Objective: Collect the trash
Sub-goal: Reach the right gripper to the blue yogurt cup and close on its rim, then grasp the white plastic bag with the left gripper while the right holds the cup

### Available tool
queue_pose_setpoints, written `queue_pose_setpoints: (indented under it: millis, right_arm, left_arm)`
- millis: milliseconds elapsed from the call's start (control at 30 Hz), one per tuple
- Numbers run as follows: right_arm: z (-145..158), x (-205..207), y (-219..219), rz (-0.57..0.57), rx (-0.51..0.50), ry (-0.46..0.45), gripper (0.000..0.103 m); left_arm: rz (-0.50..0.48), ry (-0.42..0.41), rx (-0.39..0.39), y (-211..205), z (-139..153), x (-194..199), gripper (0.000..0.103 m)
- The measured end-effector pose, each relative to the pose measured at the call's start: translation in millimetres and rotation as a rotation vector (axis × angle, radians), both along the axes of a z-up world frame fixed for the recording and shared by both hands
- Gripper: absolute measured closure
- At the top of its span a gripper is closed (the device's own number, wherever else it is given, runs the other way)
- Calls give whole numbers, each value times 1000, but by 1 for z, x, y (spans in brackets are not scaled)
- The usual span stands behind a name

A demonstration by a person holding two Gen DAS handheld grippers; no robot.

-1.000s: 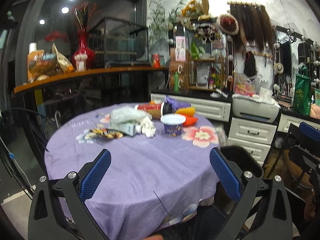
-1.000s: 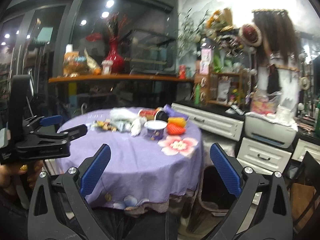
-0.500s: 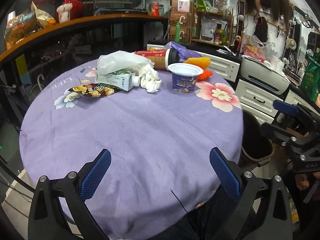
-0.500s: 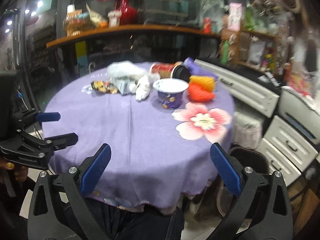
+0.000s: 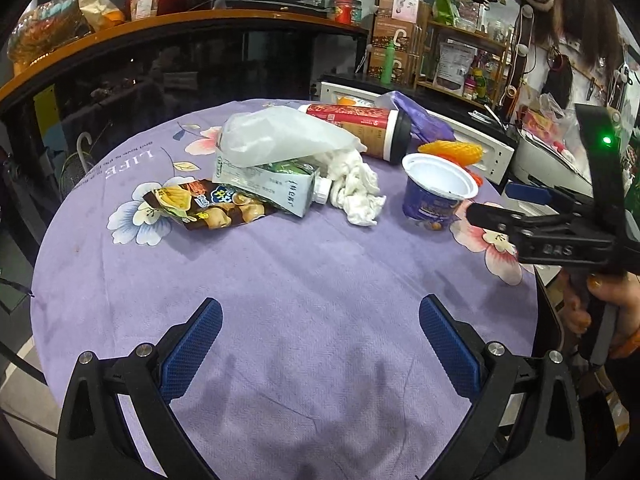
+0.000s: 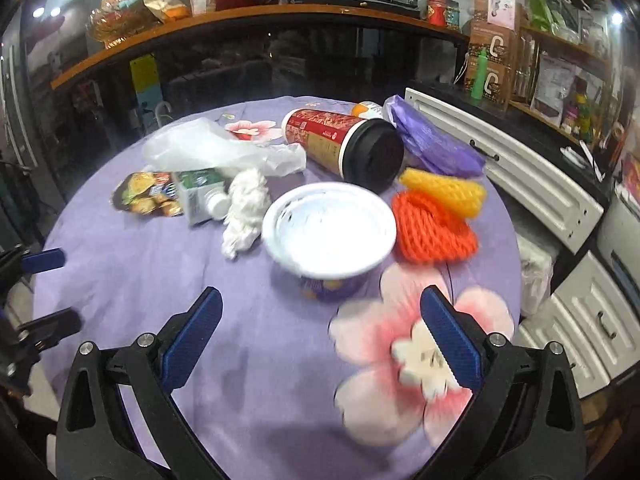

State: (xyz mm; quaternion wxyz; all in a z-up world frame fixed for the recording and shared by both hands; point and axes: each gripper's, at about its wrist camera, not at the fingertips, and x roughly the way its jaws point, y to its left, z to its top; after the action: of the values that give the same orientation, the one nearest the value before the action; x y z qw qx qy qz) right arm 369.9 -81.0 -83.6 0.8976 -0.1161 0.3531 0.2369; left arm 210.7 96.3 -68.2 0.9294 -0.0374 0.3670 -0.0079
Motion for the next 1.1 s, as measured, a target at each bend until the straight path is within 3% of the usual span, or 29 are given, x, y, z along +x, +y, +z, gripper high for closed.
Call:
queue_pose_setpoints:
  millis: [200,400,567,1100]
  right_arm:
    - [-10,39,24,-19,-91,2,5]
    - [-14,59,31,-29,-69,31,5]
    - [-16,63,34,-32,-51,39,9]
    - [-5,46,24,-35,16,-6,10]
  left_arm:
    - [8,20,9,9,0,7,5]
    - [22,37,2,23,-4,9,5]
    - [44,50,0,34,-8,12,5]
    - [84,26,5,59,2,48,6]
